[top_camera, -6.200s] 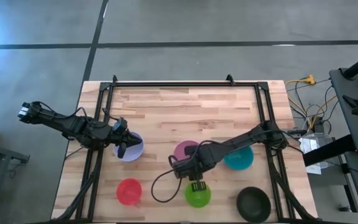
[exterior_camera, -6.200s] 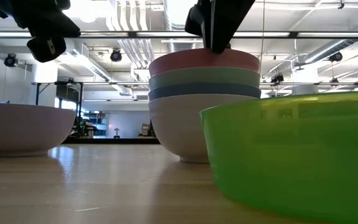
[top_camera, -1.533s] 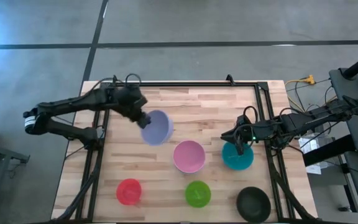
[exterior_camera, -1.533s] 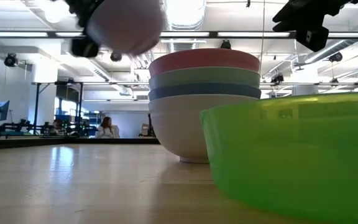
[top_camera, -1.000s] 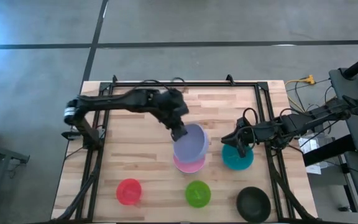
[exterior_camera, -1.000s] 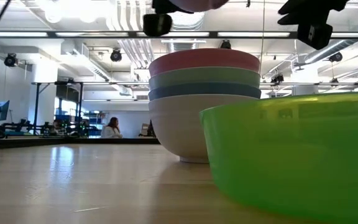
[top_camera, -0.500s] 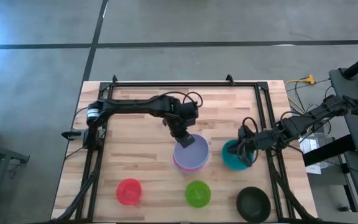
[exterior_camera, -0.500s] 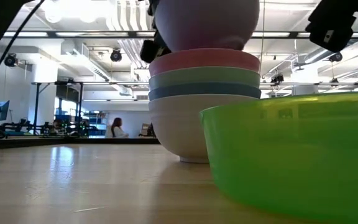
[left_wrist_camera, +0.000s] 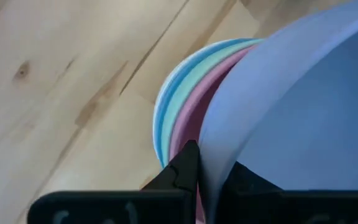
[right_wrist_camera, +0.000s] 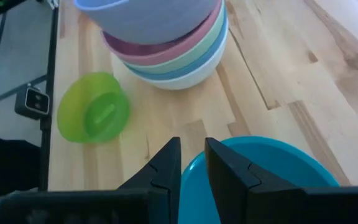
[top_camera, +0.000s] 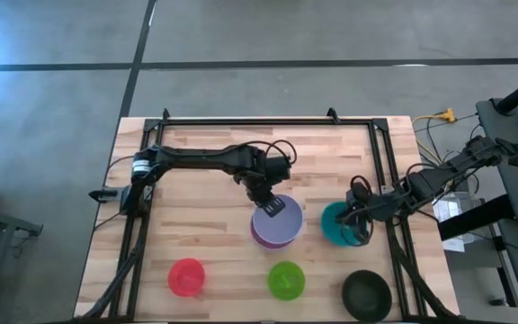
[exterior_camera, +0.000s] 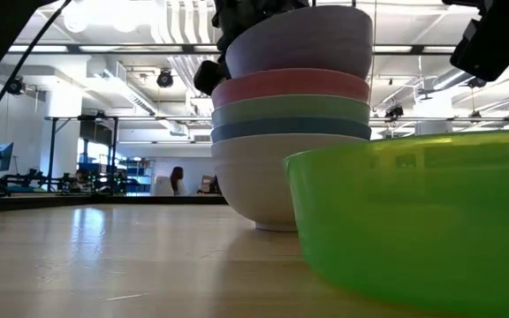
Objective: Nest bowls inside each other
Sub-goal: Stack the purple bowl on top of the pink bowl
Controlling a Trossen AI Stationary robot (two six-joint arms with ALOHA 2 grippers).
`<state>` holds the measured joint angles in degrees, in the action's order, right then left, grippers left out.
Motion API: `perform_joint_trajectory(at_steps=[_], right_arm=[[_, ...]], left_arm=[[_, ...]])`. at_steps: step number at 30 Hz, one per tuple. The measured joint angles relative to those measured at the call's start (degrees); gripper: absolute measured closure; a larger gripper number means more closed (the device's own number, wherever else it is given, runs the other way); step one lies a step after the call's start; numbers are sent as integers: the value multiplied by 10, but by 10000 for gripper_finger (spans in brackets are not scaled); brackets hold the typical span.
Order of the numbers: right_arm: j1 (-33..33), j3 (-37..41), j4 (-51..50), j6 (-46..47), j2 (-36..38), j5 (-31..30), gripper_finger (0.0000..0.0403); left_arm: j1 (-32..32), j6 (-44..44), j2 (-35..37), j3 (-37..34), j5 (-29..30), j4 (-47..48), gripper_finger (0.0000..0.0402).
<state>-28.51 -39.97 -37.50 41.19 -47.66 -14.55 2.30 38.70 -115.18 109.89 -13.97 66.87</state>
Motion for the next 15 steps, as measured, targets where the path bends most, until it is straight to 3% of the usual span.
perform_joint_trajectory(at_steps=[15], right_arm=[[-2, 0, 0, -9, 0, 0, 339]], left_arm=[[-15, 30, -6, 1, 8, 16, 402]])
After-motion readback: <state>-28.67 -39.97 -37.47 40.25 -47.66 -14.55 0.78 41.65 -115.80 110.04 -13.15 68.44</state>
